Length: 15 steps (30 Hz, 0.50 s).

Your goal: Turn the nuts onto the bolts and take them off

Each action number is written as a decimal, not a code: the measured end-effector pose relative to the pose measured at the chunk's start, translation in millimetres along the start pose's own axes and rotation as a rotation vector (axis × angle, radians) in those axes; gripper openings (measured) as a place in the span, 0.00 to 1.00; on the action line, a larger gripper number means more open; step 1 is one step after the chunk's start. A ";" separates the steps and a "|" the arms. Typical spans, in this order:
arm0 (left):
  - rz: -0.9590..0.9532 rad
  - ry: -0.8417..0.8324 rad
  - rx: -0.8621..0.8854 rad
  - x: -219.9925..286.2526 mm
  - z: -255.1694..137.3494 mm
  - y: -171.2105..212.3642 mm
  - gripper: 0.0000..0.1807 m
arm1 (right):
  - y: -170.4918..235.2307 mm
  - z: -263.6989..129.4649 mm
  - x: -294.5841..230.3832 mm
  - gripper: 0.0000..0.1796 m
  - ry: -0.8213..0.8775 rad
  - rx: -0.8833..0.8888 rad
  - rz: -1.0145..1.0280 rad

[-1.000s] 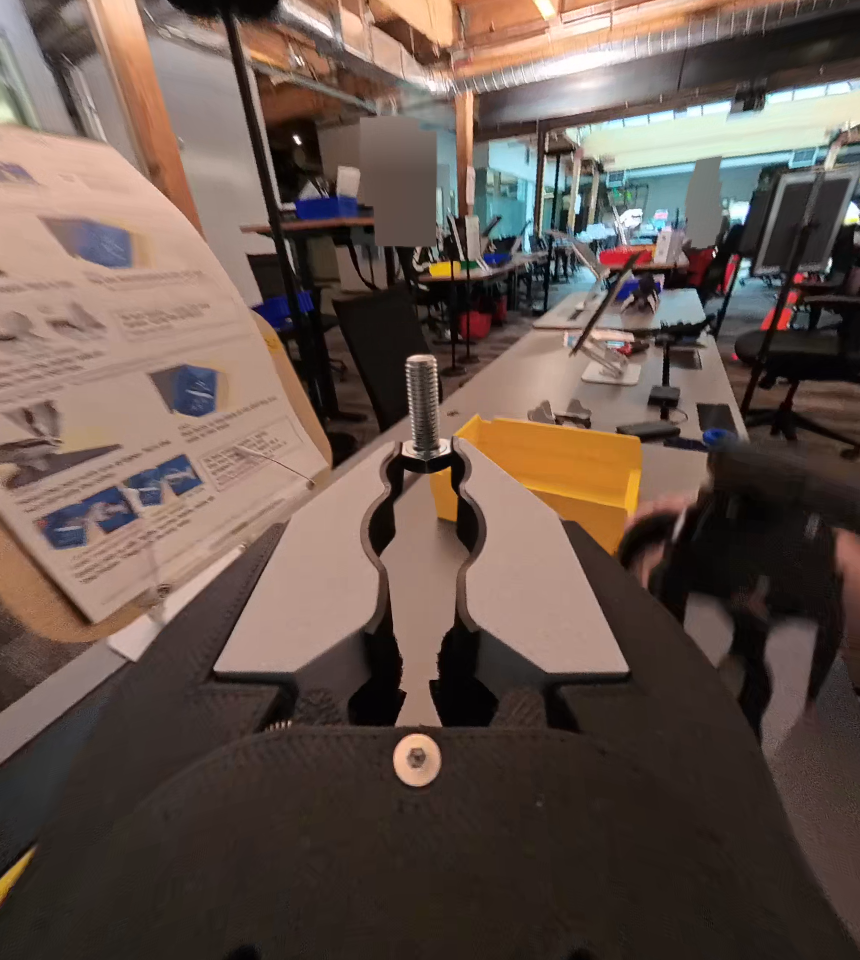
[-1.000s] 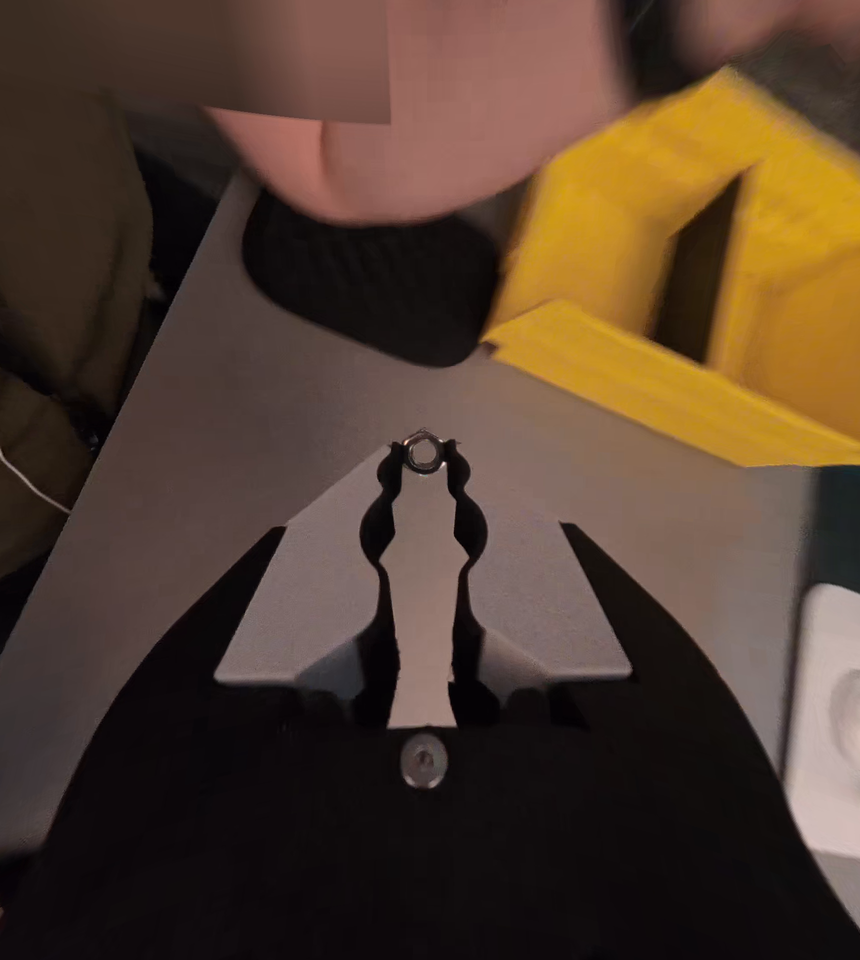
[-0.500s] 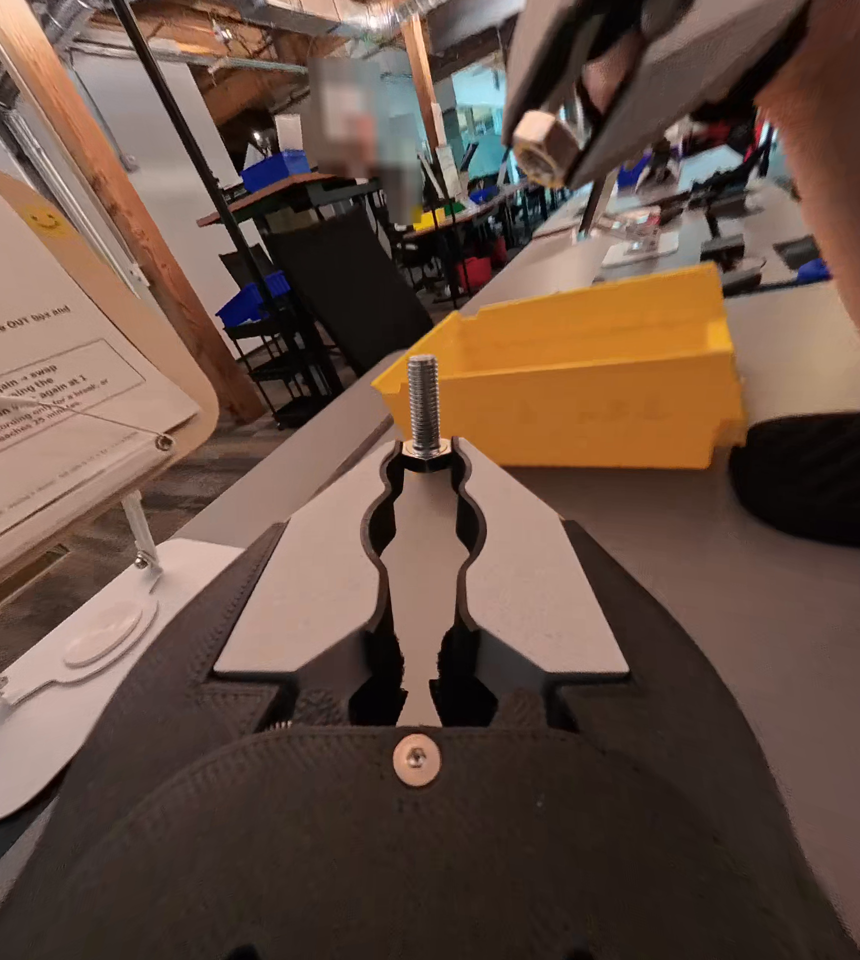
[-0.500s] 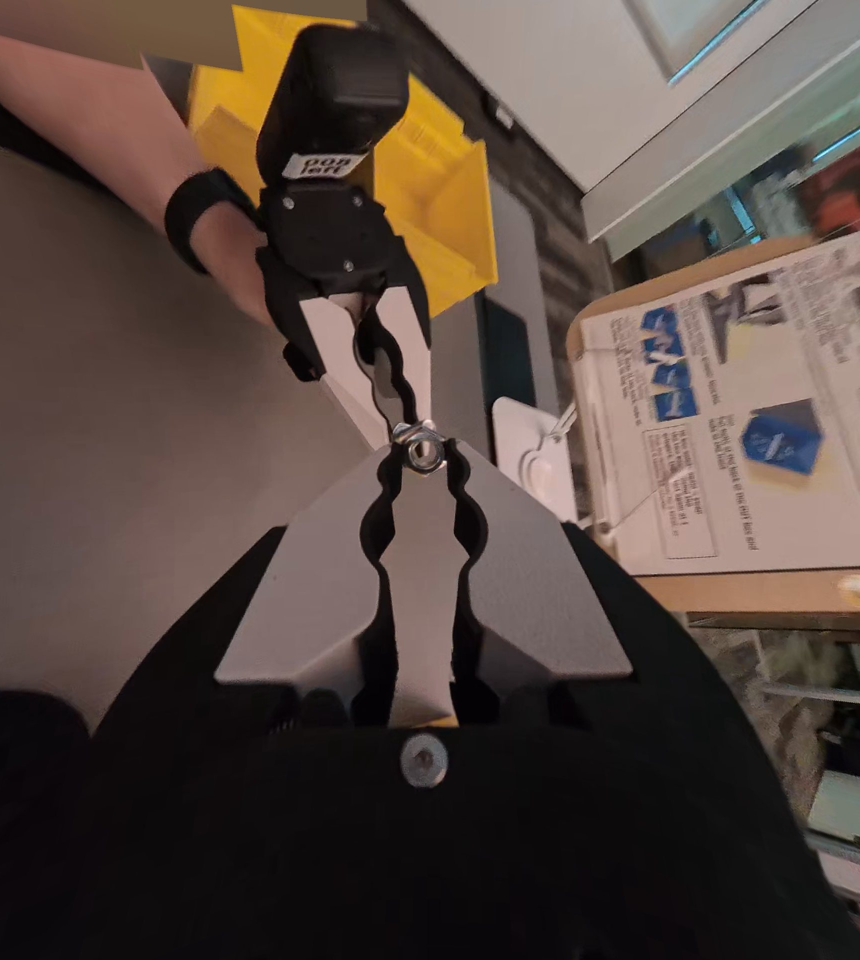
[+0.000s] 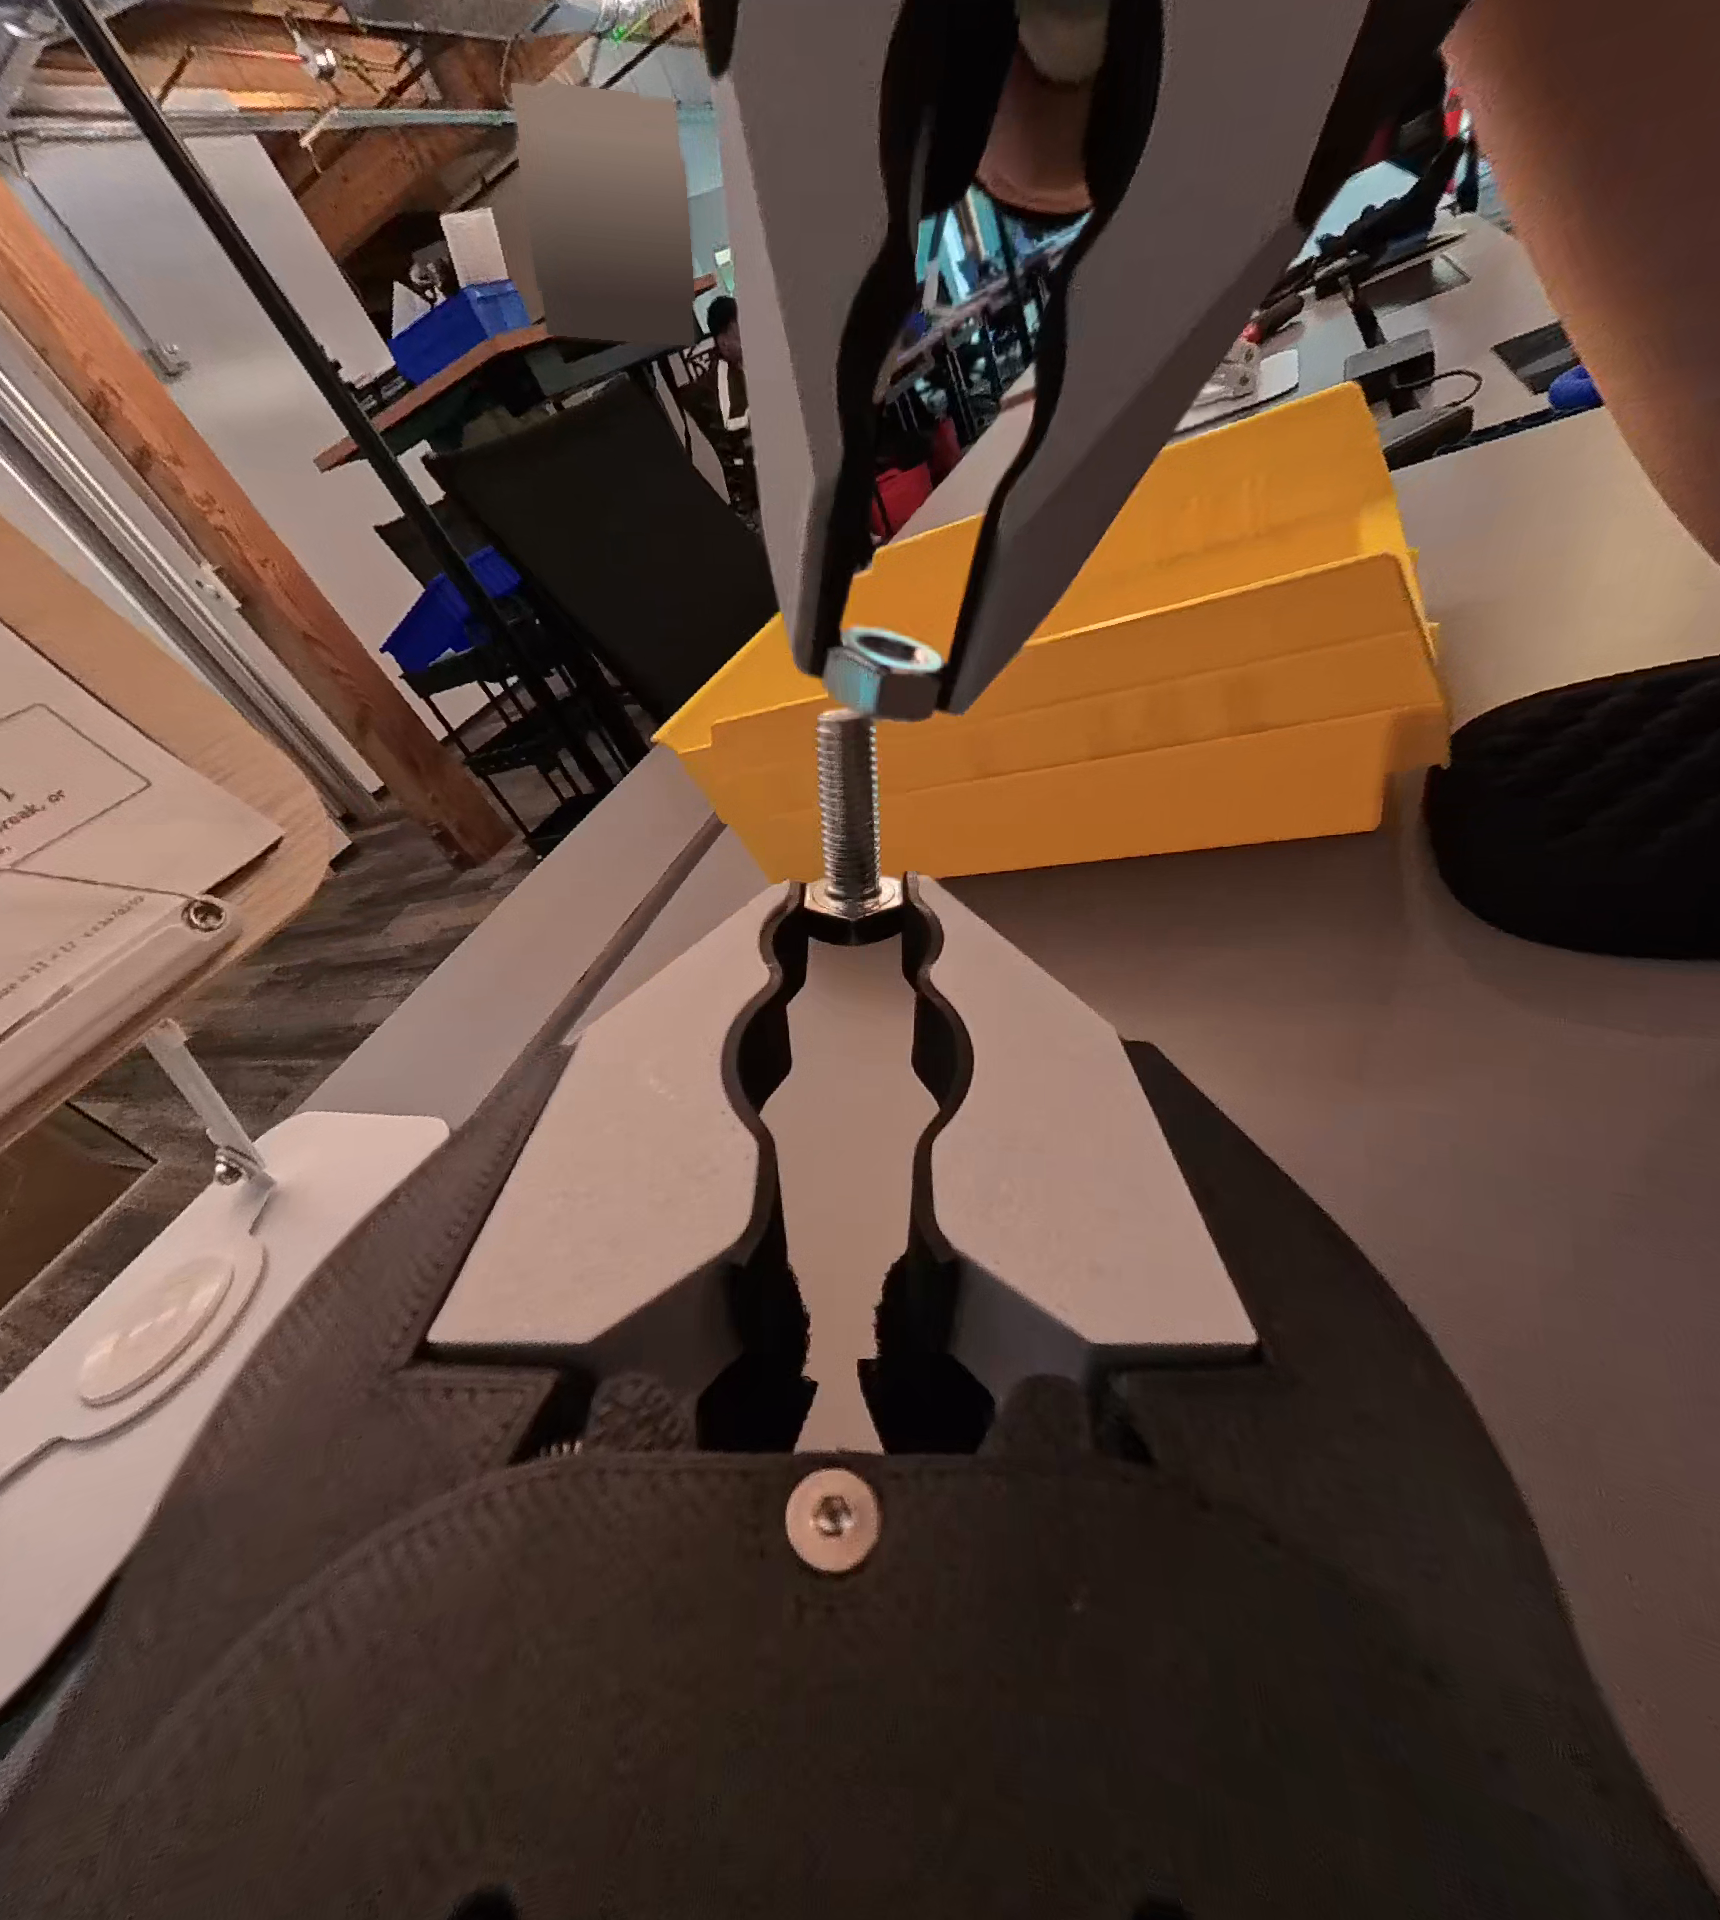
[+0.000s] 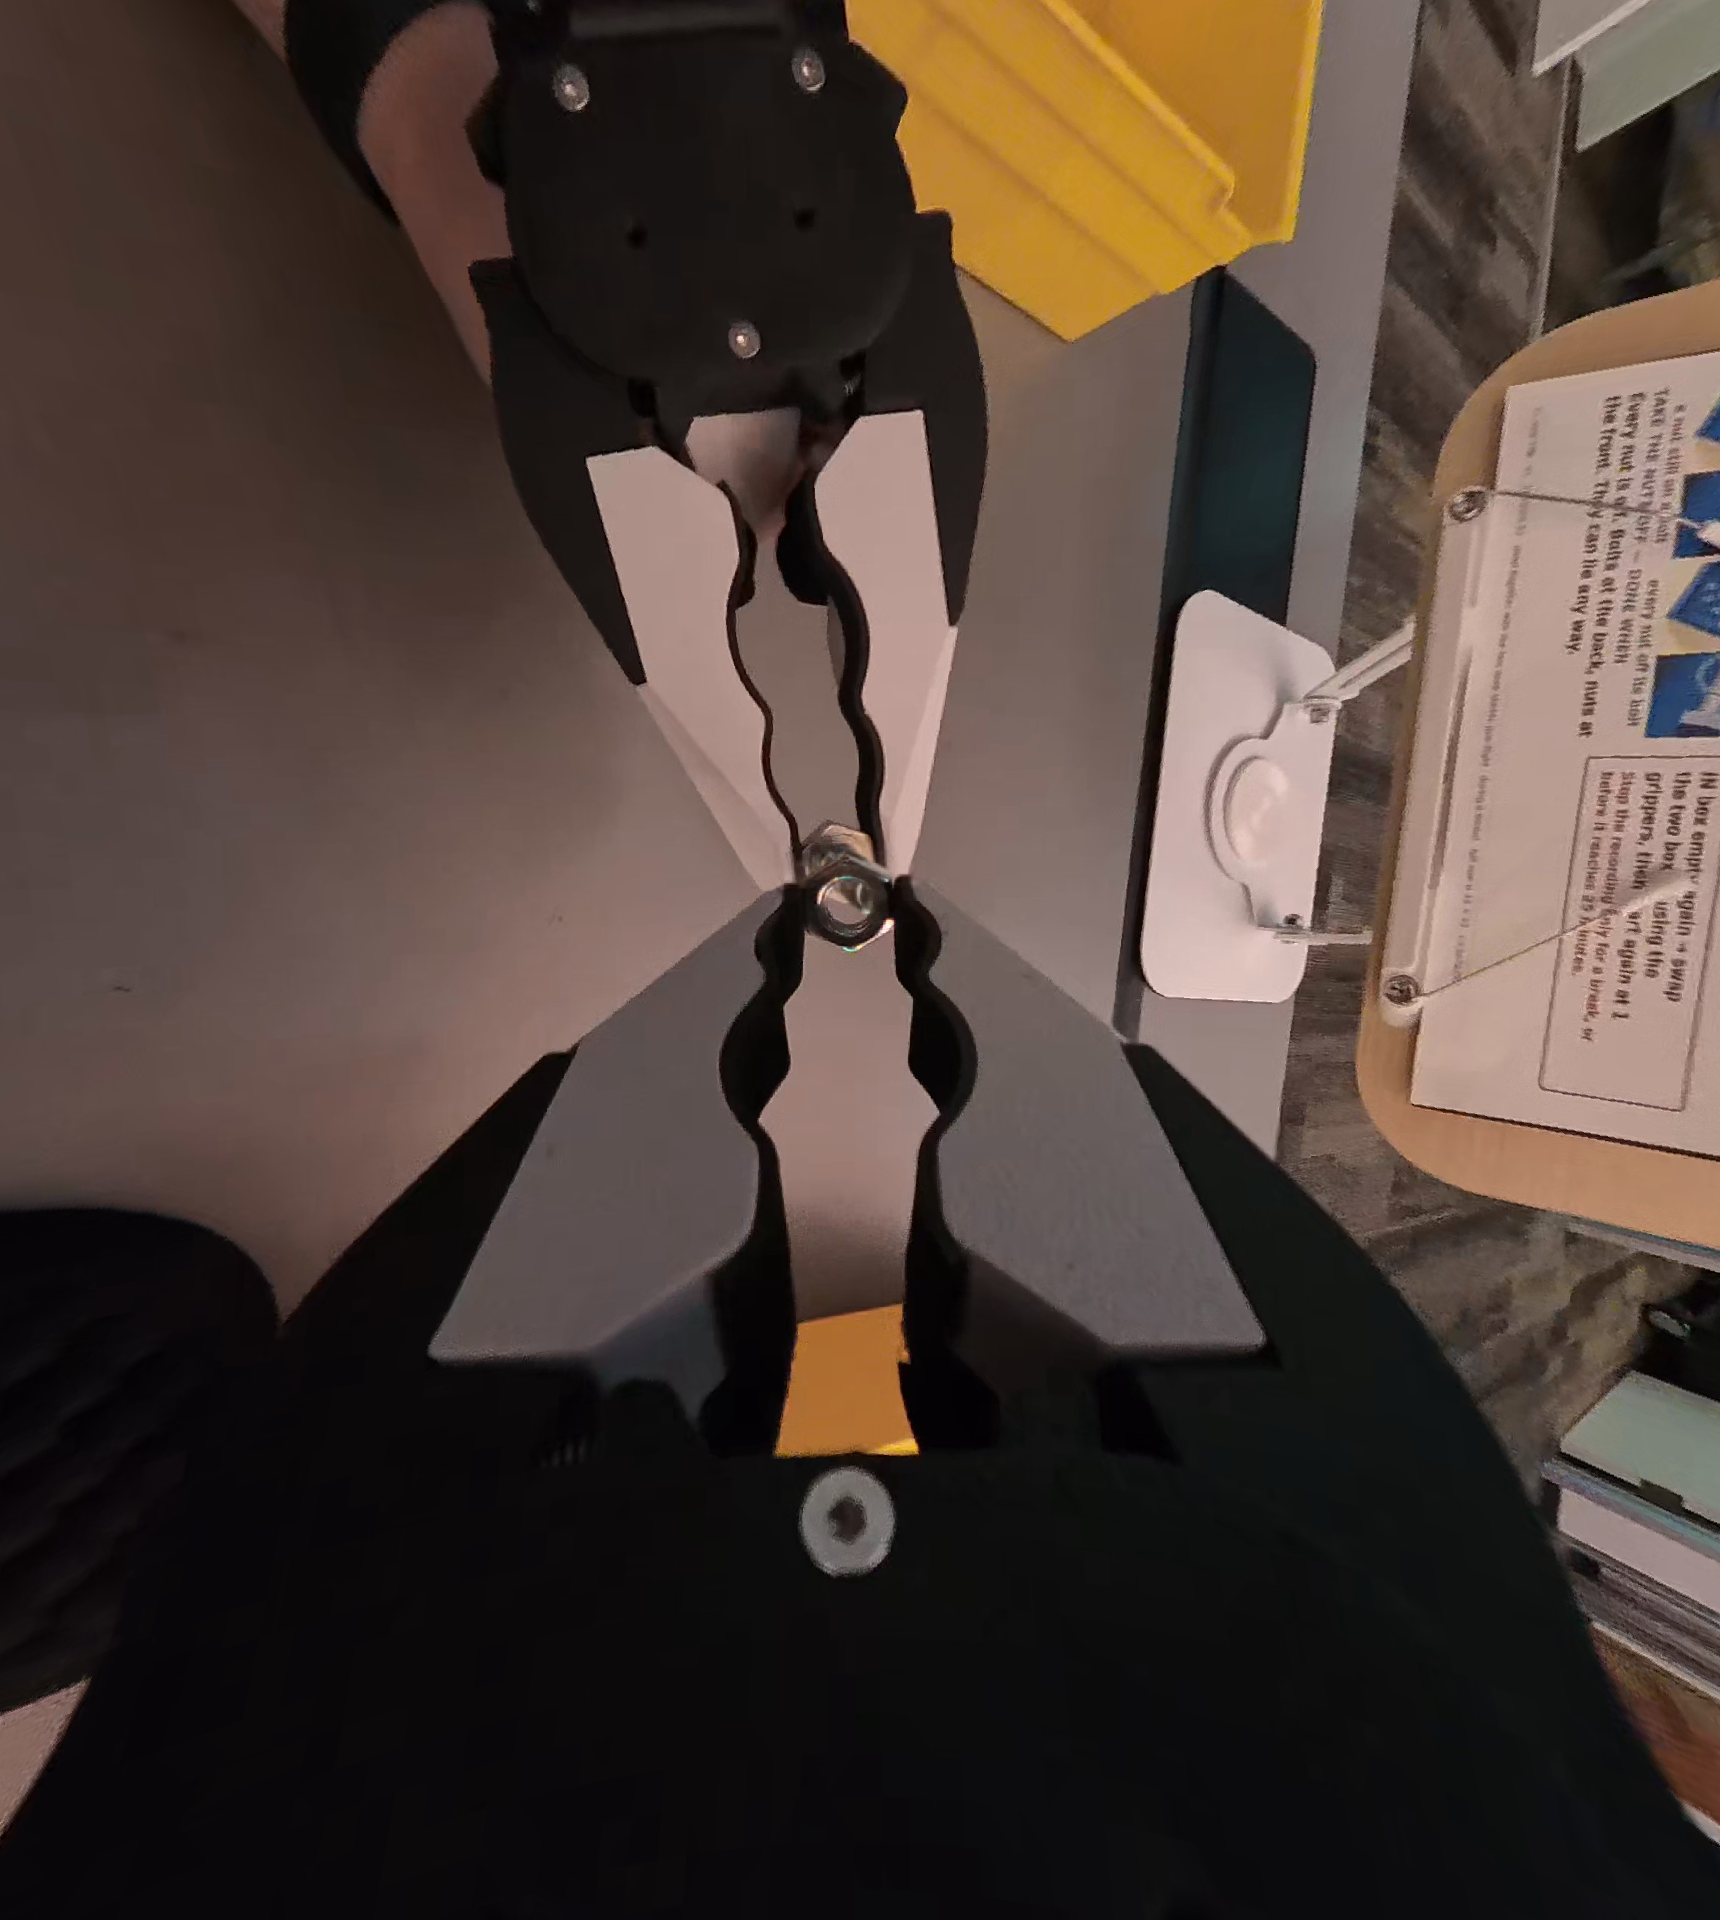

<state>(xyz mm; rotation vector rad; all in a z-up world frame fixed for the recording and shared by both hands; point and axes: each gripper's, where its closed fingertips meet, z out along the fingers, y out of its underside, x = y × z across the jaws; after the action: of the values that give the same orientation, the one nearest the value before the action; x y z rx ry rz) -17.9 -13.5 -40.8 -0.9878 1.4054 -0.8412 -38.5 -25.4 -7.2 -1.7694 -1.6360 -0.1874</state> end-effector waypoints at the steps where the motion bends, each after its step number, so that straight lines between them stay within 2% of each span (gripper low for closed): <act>1: 0.012 0.007 0.011 1.9 -0.6 -2.4 0.09 | -1.1 0.2 -0.7 0.09 -0.002 0.003 -0.002; 15: 0.135 0.062 0.065 21.3 -4.7 -15.8 0.09 | -6.7 -12.9 -18.8 0.09 -0.023 0.001 -0.088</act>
<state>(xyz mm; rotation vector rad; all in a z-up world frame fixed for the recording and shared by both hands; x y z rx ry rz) -20.7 -39.5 -34.2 -0.8136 1.4714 -0.8180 -43.7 -48.5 -5.3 -1.7060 -1.7313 -0.2072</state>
